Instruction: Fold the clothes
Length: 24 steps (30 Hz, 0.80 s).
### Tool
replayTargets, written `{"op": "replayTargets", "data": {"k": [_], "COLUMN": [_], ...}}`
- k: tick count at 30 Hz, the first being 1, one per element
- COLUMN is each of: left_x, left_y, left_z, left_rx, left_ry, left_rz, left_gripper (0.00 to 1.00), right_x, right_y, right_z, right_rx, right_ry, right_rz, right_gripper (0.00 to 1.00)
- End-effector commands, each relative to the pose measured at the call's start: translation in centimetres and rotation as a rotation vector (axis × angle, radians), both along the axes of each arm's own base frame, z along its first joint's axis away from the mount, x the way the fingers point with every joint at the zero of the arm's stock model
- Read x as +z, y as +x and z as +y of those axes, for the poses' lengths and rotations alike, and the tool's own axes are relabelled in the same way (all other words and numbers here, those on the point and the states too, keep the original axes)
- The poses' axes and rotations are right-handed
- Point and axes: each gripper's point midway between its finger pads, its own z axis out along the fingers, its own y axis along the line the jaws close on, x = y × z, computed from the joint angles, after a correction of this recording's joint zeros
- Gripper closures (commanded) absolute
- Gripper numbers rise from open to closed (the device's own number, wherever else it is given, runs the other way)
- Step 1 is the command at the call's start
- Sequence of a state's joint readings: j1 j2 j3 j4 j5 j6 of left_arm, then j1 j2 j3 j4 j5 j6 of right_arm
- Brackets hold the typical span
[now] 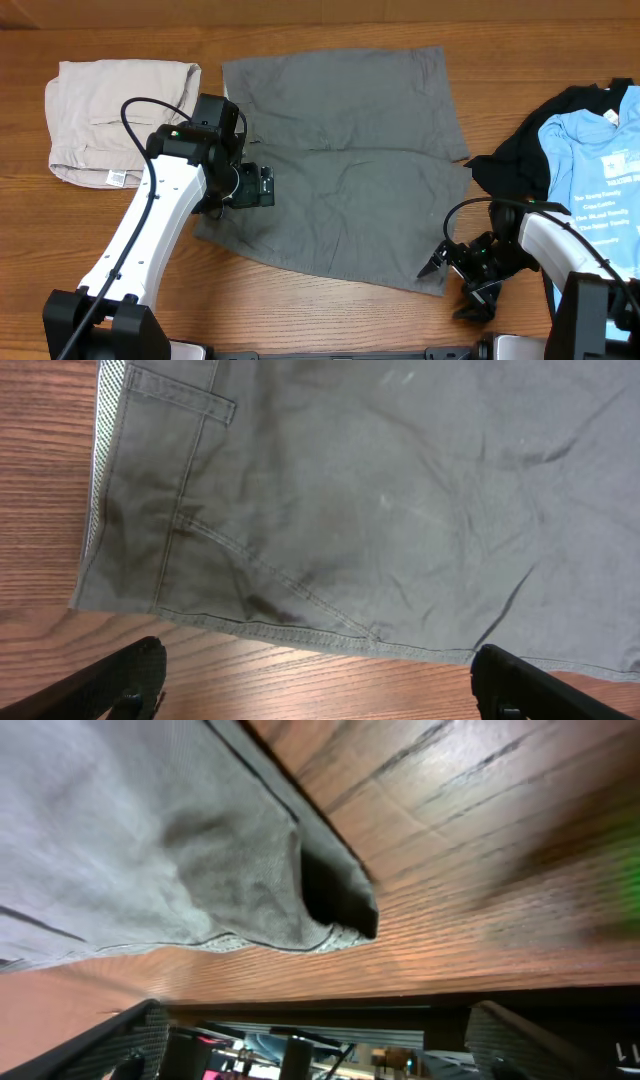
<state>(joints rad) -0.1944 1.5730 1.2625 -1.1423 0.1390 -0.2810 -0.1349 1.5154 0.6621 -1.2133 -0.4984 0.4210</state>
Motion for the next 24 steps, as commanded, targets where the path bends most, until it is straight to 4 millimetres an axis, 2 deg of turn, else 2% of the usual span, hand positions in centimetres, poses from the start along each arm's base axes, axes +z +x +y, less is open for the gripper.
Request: {"op": "replayTargets", "data": {"k": [1, 9, 20, 24], "left_x": [-0.1, -0.1, -0.1, -0.1], "left_y": [-0.1, -0.2, -0.3, -0.1], "left_z": [0.0, 0.0, 0.0, 0.0], "left_rx": [-0.01, -0.01, -0.01, -0.01], "left_ry": [-0.007, -0.006, -0.006, -0.007], "left_rz": [0.002, 0.007, 0.007, 0.001], "left_gripper": [0.0, 0.0, 0.0, 0.0], "right_x": [0.3, 0.0, -1.7, -2.2], "right_y": [0.6, 1.4, 0.1, 1.2], "right_z": [-0.2, -0.2, 0.1, -0.1], "right_rx": [0.007, -0.021, -0.073, -0.074], "right_ry": [0.012, 0.005, -0.009, -0.015], "right_rz": [-0.051, -0.074, -0.036, -0.092], "right_gripper": [0.0, 0.03, 0.07, 0.1]}}
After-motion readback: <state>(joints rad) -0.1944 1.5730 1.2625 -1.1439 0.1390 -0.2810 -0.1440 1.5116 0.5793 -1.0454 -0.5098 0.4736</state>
